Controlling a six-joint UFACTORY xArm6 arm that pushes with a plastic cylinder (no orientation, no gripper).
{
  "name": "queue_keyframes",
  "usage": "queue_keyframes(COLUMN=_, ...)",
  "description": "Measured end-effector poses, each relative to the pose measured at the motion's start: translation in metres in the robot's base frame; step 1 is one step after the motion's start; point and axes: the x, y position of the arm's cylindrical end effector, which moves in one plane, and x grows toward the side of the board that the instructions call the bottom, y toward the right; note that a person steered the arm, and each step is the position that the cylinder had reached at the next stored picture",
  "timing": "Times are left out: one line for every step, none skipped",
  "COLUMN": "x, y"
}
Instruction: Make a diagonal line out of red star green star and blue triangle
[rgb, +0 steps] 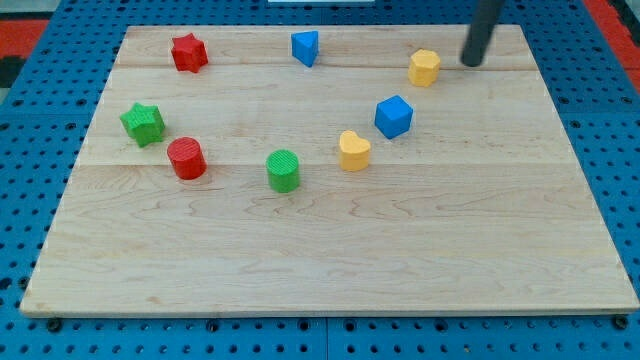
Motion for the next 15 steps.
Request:
queue_keyframes(x=0.033, y=-0.068)
queue_keyframes(x=0.004, y=-0.082)
queue_keyframes(x=-0.060, y=-0.087)
queue_keyframes(x=-0.055, y=-0.154)
queue_keyframes(x=-0.044, y=-0.208)
queue_keyframes(x=-0.026, y=-0.227)
queue_keyframes(x=-0.048, y=-0.238)
queue_keyframes(x=-0.062, y=-0.297)
queue_keyframes(x=-0.050, y=-0.343)
queue_keyframes(x=-0.014, y=-0.343)
queue_keyframes(x=-0.006, y=-0.336)
queue_keyframes(x=-0.033, y=-0.350)
queue_keyframes(x=-0.018, y=-0.383)
queue_keyframes(x=-0.005, y=-0.369)
queue_keyframes(x=0.000, y=-0.369)
